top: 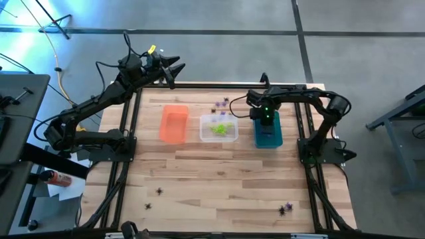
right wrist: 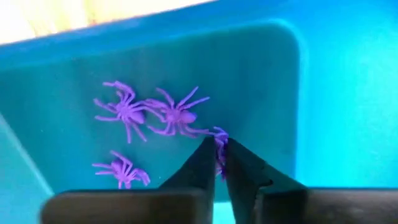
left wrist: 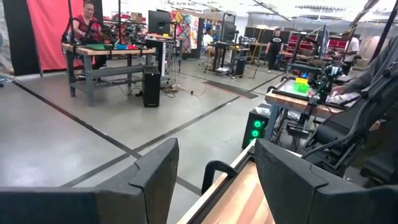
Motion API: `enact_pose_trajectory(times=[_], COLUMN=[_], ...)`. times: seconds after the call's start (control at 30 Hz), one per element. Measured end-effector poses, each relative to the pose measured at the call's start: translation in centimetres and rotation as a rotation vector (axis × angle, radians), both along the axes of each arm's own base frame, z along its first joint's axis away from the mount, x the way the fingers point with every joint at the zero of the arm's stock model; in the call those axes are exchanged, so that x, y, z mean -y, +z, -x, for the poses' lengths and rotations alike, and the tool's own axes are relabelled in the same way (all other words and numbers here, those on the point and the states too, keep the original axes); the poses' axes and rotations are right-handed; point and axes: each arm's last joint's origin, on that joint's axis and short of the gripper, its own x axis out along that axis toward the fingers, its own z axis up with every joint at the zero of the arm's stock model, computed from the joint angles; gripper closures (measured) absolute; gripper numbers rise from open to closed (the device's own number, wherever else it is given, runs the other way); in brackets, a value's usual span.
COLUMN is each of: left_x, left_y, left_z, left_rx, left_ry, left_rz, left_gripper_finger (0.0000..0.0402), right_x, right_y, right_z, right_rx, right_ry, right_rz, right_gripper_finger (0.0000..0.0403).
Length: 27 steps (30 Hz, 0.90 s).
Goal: Sort Halloween decoration
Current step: Put the purple spider toy into the blue bin
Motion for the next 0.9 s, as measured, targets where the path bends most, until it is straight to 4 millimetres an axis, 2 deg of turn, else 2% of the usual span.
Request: enact_pose_trajectory(times=[0.2,0.33,0.43,0.6,0.73,0.83,0.9], left_x=[0.0,0.0,0.0,0.0,0.2,0.4,0.5], left_y=[0.0,0.0,0.0,0.0,0.0,-0.1,-0.1], left_z=[0.0,0.0,0.0,0.0,0.2,0.4,0.5], left_rx=[0.000,0.000,-0.003,-0.013,-0.025,-0.039,-0.051], left_ry=[0.001,0.001,0.001,0.001,0.001,0.000,0.000], left_rz=[0.000,0.000,-0.004,-0.012,-0.002,0.011,0.006], left_gripper_finger=[0.0202,0.0202,0.0202,0.0202,0.0202,0.0202,0.0202], right_x=[0.1,0.6,1.2,2.4,3.7,4.0,3.6], right_y=[1.1,3.2,5.1,8.1,10.7,12.3,12.9], right_z=[-0.1,-0.7,-1.3,-2.8,-4.9,-5.4,-5.2], right_rx=[-0.040,-0.050,-0.018,0.165,0.369,0.417,0.405], right_ry=[-0.002,-0.007,-0.031,-0.109,-0.252,-0.272,-0.277], right_rz=[-0.012,-0.027,-0.046,-0.098,-0.042,-0.027,-0.081], right_gripper_finger=[0.0273,0.0199,0.0165,0.0154,0.0154,0.0153,0.0153])
